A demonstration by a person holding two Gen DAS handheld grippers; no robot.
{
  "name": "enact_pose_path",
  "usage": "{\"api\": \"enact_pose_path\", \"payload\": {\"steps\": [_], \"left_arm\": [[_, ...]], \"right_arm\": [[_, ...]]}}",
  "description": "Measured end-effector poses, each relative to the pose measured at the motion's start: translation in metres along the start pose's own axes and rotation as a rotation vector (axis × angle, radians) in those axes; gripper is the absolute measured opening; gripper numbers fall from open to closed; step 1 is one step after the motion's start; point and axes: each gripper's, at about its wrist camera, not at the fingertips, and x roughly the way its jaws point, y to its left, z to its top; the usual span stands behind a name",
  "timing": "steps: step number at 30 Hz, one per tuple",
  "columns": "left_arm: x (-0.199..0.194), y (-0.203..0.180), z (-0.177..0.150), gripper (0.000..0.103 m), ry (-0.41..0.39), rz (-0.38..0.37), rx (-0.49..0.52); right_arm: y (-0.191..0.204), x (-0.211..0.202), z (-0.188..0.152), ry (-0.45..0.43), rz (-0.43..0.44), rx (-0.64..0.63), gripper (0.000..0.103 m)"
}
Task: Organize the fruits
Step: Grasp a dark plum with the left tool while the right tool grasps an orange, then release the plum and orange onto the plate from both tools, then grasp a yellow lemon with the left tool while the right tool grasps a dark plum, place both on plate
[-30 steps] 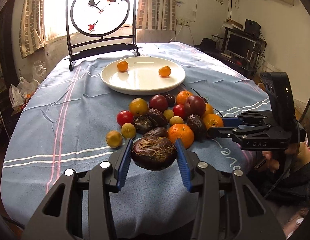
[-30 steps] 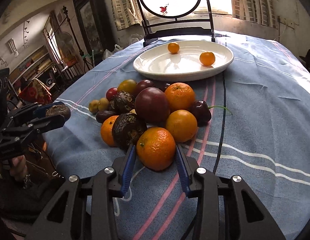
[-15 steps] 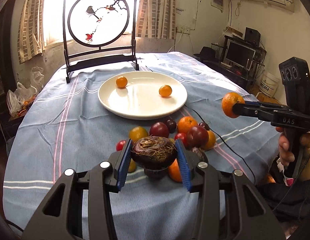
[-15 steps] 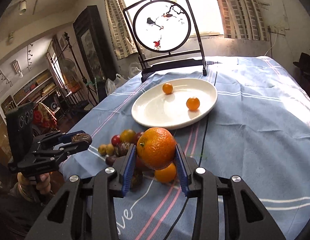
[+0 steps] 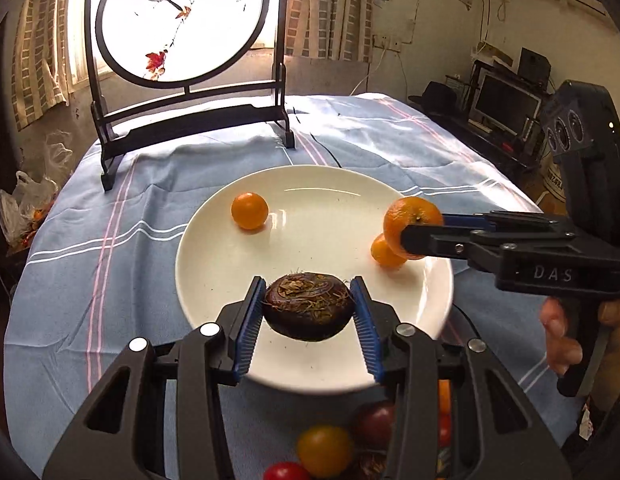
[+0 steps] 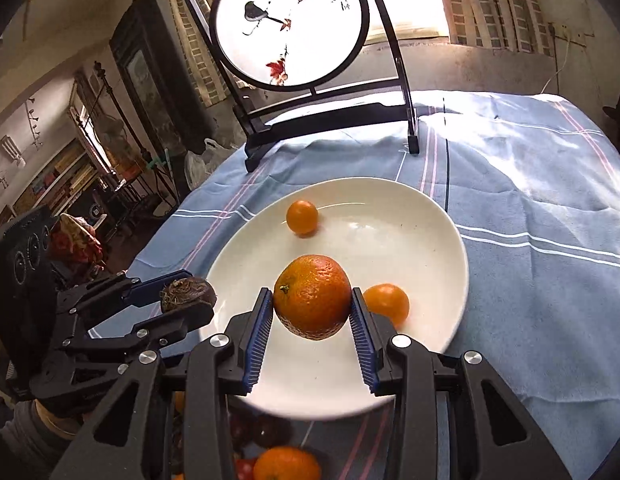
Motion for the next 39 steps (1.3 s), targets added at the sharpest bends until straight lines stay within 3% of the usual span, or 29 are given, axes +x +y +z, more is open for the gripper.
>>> {"api": "enact_pose_path", "payload": {"steps": [3, 4, 5, 6, 11, 18, 24, 25, 28, 34, 36, 39], "left_arm": [[0.023, 0.006, 0.008, 0.046, 0.045, 0.014, -0.001], [0.026, 0.01, 0.011, 0.051, 0.044, 0.033, -0.011], [0.026, 0.015, 0.014, 0.062, 0.035, 0.045, -0.027], [0.022, 0.019, 0.015, 0.068, 0.021, 0.048, -0.045], [-0.026, 0.024, 0.003, 0.072, -0.042, 0.035, -0.063], [-0.097, 0.002, -0.076, 0.074, -0.028, 0.027, 0.059], [-0.105, 0.002, -0.142, 0.074, 0.06, 0.035, 0.073], [-0.101, 0.003, -0.148, 0.072, 0.07, 0.045, 0.075], [-0.087, 0.004, -0.156, 0.053, 0.097, 0.048, 0.075], [-0.063, 0.012, -0.155, 0.044, 0.119, 0.053, 0.043], [-0.062, 0.013, -0.154, 0.03, 0.107, 0.045, 0.043], [-0.068, 0.013, -0.155, 0.027, 0.087, 0.042, 0.034]], "right_arm": [[-0.001, 0.017, 0.01, -0.003, -0.014, -0.012, 0.042], [0.0, 0.017, 0.013, -0.011, -0.018, -0.016, 0.05], [0.0, 0.015, 0.015, -0.03, -0.033, -0.019, 0.053], [0.001, 0.011, 0.016, -0.043, -0.042, -0.023, 0.053], [0.008, -0.029, -0.003, -0.09, -0.041, -0.036, 0.053], [0.016, -0.09, -0.078, -0.107, -0.05, -0.051, 0.053], [0.018, -0.114, -0.135, -0.087, -0.054, -0.029, 0.053], [0.018, -0.116, -0.141, -0.084, -0.052, -0.022, 0.053], [0.02, -0.121, -0.152, -0.082, -0.053, -0.009, 0.053], [0.026, -0.125, -0.164, -0.064, -0.054, -0.028, 0.053], [0.027, -0.121, -0.167, -0.043, -0.045, -0.036, 0.053], [0.035, -0.116, -0.172, -0.024, -0.016, -0.059, 0.053]]}}
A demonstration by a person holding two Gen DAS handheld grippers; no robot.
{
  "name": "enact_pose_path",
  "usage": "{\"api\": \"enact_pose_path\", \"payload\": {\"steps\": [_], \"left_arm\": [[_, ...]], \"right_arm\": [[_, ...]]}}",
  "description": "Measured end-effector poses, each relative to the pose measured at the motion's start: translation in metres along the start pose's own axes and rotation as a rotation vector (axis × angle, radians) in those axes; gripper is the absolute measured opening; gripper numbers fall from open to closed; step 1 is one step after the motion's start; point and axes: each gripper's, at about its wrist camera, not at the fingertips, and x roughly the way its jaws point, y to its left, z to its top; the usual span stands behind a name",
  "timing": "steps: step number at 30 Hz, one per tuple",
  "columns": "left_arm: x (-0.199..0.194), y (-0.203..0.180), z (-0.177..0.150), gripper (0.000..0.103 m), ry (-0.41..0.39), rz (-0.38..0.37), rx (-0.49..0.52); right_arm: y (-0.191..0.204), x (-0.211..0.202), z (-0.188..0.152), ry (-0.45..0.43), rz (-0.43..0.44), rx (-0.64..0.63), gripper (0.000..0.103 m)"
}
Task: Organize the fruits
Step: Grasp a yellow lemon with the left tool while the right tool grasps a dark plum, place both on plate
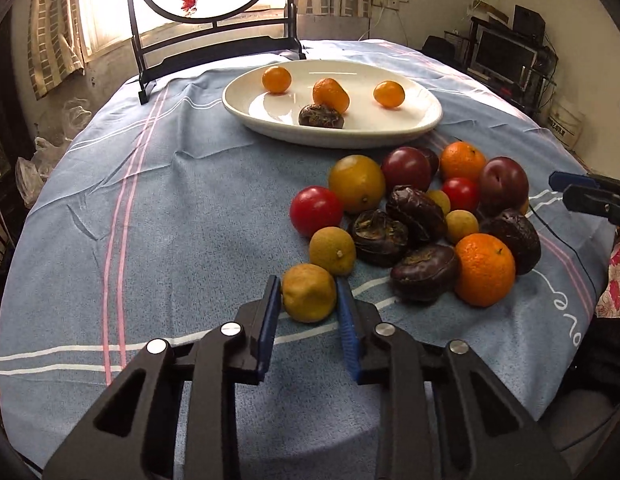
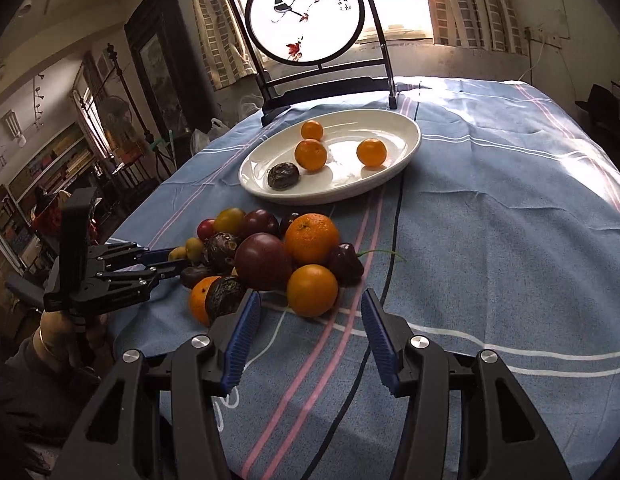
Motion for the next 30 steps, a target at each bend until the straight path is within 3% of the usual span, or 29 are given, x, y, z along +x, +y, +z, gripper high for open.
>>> {"api": "enact_pose_path", "payload": {"steps": [6, 10, 17, 20, 22, 30], "left_arm": [[-0.034, 0.0, -0.002, 0.027, -0.087, -0.014, -0.035], [-0.047, -0.003, -0.003, 0.027, -0.105, -0.015, -0.027], [-0.049, -0.007, -0.006, 0.027, -0.101, -0.031, -0.028], [-0.049, -0.008, -0.006, 0.027, -0.101, -0.035, -0.026], [-0.049, -0.008, -0.006, 0.027, -0.1, -0.036, -0.027], [-0.055, -0.008, -0.002, 0.027, -0.113, -0.047, -0.038]], "right_arm": [[0.034, 0.01, -0.003, 0.026, 0.082, -0.085, 0.052], [0.048, 0.023, -0.007, 0.053, 0.106, -0.113, 0.052], [0.033, 0.053, -0.001, 0.096, 0.161, 0.009, 0.052], [0.026, 0.059, -0.001, 0.11, 0.229, 0.063, 0.051], [0.025, 0.056, -0.003, 0.106, 0.242, 0.066, 0.041], [0.035, 0.018, -0.006, 0.045, 0.276, -0.006, 0.04]]}}
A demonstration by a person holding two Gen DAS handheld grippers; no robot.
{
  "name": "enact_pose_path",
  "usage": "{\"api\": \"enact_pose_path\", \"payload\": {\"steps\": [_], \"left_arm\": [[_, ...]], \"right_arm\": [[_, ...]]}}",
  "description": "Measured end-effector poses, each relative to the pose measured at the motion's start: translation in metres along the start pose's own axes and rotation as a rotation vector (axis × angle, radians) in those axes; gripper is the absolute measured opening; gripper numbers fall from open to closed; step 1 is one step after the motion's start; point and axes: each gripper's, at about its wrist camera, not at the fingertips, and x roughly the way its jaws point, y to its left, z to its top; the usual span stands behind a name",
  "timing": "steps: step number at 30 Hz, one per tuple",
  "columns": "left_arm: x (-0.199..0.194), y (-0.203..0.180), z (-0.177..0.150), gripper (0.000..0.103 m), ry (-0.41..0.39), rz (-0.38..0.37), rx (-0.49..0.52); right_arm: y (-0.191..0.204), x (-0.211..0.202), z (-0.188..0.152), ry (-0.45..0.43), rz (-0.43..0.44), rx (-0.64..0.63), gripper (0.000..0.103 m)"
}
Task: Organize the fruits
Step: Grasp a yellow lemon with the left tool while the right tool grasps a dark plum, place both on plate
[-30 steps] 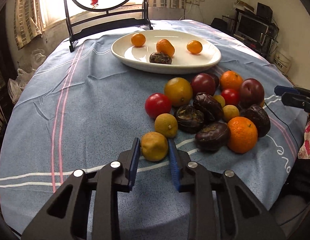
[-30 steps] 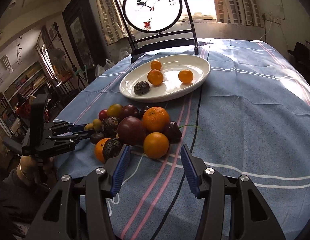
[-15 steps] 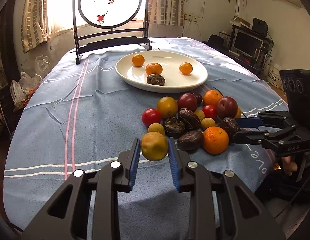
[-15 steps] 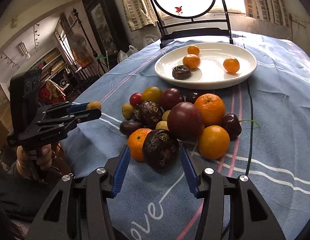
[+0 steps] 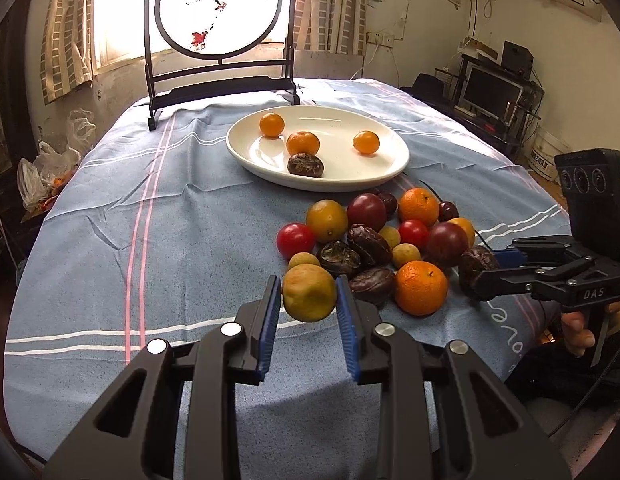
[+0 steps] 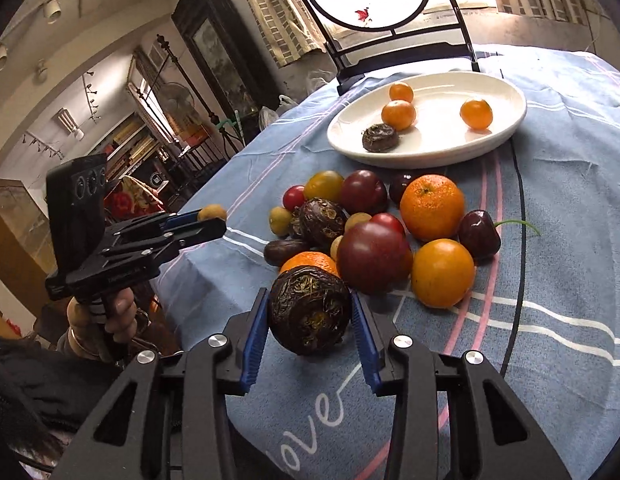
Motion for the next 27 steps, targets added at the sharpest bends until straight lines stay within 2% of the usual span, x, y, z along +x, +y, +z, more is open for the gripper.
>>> {"api": "enact_pose_path", "payload": {"steps": [5, 10, 16, 20, 23, 25, 27], "left_arm": [[-0.003, -0.008, 0.016, 0.027, -0.022, -0.02, 0.028], [0.014, -0.012, 0.052, 0.027, -0.03, -0.036, 0.044], [0.061, 0.003, 0.111, 0.027, -0.002, -0.019, 0.02], [0.103, 0.016, 0.142, 0.027, 0.041, -0.003, 0.005], [0.134, 0.022, 0.153, 0.028, 0.081, 0.019, 0.008], [0.148, 0.029, 0.157, 0.036, 0.097, 0.02, -0.013], [0.153, 0.034, 0.159, 0.064, 0.091, 0.033, -0.037]], "right_arm": [[0.002, -0.039, 0.029, -0.102, -0.057, -0.058, 0.04], [-0.025, -0.045, 0.076, -0.146, -0.129, -0.037, 0.04], [-0.062, -0.001, 0.139, -0.105, -0.162, 0.005, 0.041], [-0.082, 0.045, 0.165, -0.062, -0.214, 0.004, 0.041], [-0.094, 0.07, 0.176, -0.04, -0.248, 0.013, 0.041], [-0.099, 0.079, 0.182, -0.038, -0.271, 0.008, 0.044], [-0.101, 0.08, 0.184, -0.048, -0.281, 0.009, 0.044]]}}
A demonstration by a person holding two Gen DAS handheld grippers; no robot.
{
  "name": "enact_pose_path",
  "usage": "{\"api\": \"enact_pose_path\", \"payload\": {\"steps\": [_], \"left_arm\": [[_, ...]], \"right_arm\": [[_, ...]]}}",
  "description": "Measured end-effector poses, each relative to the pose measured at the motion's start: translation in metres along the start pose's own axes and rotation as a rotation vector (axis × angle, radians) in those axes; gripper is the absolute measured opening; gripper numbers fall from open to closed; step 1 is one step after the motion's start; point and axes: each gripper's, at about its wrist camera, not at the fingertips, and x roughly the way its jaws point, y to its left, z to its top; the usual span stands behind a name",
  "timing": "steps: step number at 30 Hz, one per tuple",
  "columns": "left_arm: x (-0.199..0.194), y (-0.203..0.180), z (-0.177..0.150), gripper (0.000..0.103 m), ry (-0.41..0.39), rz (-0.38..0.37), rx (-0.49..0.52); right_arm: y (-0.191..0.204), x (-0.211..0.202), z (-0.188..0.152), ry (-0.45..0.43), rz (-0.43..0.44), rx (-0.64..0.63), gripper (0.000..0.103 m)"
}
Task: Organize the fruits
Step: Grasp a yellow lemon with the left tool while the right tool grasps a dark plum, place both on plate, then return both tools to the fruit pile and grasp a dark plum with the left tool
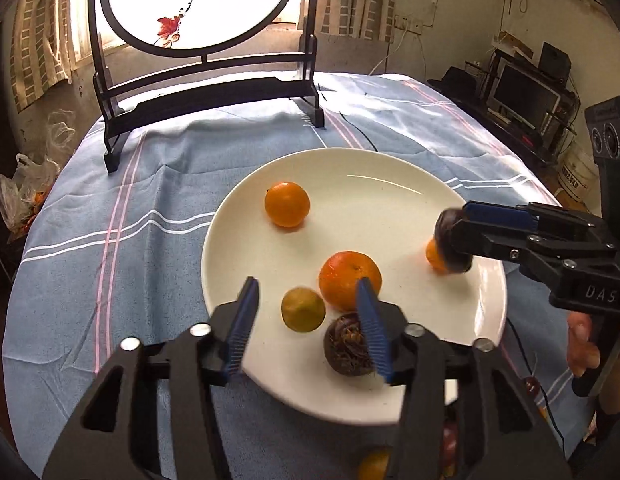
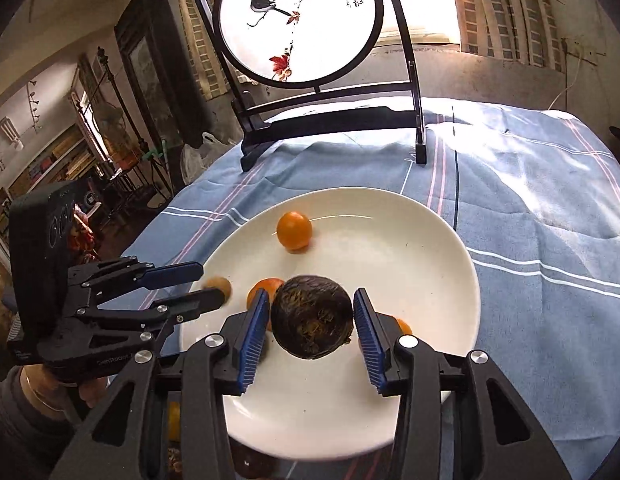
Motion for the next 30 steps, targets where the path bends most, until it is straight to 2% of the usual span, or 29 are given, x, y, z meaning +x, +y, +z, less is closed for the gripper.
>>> {"api": "enact_pose_path", "payload": {"steps": [2, 7, 12, 15, 17, 19, 22, 25, 28, 30], "left_arm": [[-0.004, 0.003, -0.001, 0.07, -0.015, -0.001, -0.019], [-0.042, -0.005, -0.023, 0.07, -0.058, -0.018, 0.0], [-0.094, -0.039, -0.078, 0.071, -0.084, -0.043, 0.122], [-0.119, -0.063, -0.12, 0.071, -0.091, -0.047, 0.189], [-0.128, -0.074, -0.143, 0.071, -0.084, -0.061, 0.2], [-0.132, -0.081, -0.16, 0.071, -0.076, -0.085, 0.189], [-0.133, -0.094, -0.175, 0.062, -0.076, -0.092, 0.201], [-0.125, -0.098, -0.18, 0.049, -0.05, -0.067, 0.202], [-0.117, -0.085, -0.178, 0.043, -0.026, -0.042, 0.142], [-0.115, -0.072, -0.175, 0.039, -0.014, -0.051, 0.081]], "right_arm": [[0.002, -0.006, -0.003, -0.011, -0.001, -0.004, 0.044], [0.01, -0.045, -0.027, -0.049, 0.008, -0.018, 0.045], [0.013, -0.09, -0.072, -0.069, -0.017, -0.017, 0.053], [0.017, -0.108, -0.102, -0.071, -0.046, -0.035, 0.054], [0.02, -0.118, -0.12, -0.069, -0.053, -0.043, 0.055], [0.02, -0.126, -0.136, -0.072, -0.06, -0.032, 0.063], [0.016, -0.134, -0.153, -0.068, -0.063, 0.004, 0.063], [0.012, -0.138, -0.165, -0.059, -0.063, 0.035, 0.063], [0.012, -0.143, -0.174, -0.054, -0.065, 0.033, 0.063], [0.012, -0.145, -0.178, -0.055, -0.068, 0.032, 0.063]]}}
